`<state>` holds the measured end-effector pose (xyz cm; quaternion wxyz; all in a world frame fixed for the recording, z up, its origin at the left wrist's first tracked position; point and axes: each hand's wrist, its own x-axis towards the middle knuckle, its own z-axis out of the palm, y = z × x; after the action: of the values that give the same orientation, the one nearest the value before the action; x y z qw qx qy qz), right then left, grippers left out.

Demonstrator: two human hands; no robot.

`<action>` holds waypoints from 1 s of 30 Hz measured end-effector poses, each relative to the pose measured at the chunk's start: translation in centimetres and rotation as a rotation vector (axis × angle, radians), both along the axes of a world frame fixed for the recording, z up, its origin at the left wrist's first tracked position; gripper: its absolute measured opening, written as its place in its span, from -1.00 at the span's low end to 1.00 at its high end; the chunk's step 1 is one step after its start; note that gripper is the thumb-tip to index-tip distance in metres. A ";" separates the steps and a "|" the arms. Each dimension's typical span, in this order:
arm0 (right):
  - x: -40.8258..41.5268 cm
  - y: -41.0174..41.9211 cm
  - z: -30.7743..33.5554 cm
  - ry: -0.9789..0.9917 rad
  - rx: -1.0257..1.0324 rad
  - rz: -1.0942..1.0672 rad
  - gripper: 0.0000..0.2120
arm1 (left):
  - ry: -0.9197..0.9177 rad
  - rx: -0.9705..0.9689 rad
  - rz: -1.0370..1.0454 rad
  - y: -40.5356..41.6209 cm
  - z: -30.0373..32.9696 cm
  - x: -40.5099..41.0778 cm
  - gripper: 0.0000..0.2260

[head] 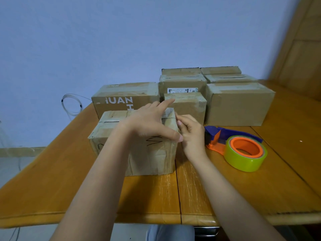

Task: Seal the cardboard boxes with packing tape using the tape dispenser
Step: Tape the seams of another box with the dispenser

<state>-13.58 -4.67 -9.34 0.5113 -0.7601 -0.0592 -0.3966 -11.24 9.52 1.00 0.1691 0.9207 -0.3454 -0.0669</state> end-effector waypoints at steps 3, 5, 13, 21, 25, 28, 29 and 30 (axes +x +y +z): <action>-0.5 0.5 0.1 0.004 0.044 -0.021 -0.68 | 0.009 -0.001 -0.004 0.0 0.0 0.2 0.15; -0.8 0.7 0.4 0.015 0.113 -0.049 -0.71 | 0.017 -0.005 -0.006 0.1 0.1 0.3 0.15; -1.0 0.9 0.6 0.071 0.408 0.215 -0.61 | 0.010 -0.010 -0.004 0.0 -0.1 0.4 0.16; -1.6 0.7 0.6 -0.038 0.355 0.136 -0.59 | 0.011 0.003 -0.003 -0.1 0.1 0.3 0.16; -1.9 1.0 0.7 -0.153 0.287 0.026 -0.64 | 0.007 0.001 0.003 0.0 0.1 0.5 0.17; -2.0 0.8 0.8 -0.190 0.210 0.037 -0.67 | 0.005 0.000 -0.001 0.0 0.1 0.4 0.17; -1.9 0.8 0.9 -0.187 0.179 0.052 -0.69 | 0.007 -0.008 0.001 0.0 0.1 0.4 0.17; -1.9 0.9 0.9 -0.190 0.148 0.071 -0.72 | 0.011 -0.016 0.003 -0.1 0.0 0.4 0.16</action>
<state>-15.51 -3.81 -8.44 0.5719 -0.6766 -0.1049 -0.4519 -10.80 9.46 1.03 0.1782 0.9195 -0.3434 -0.0688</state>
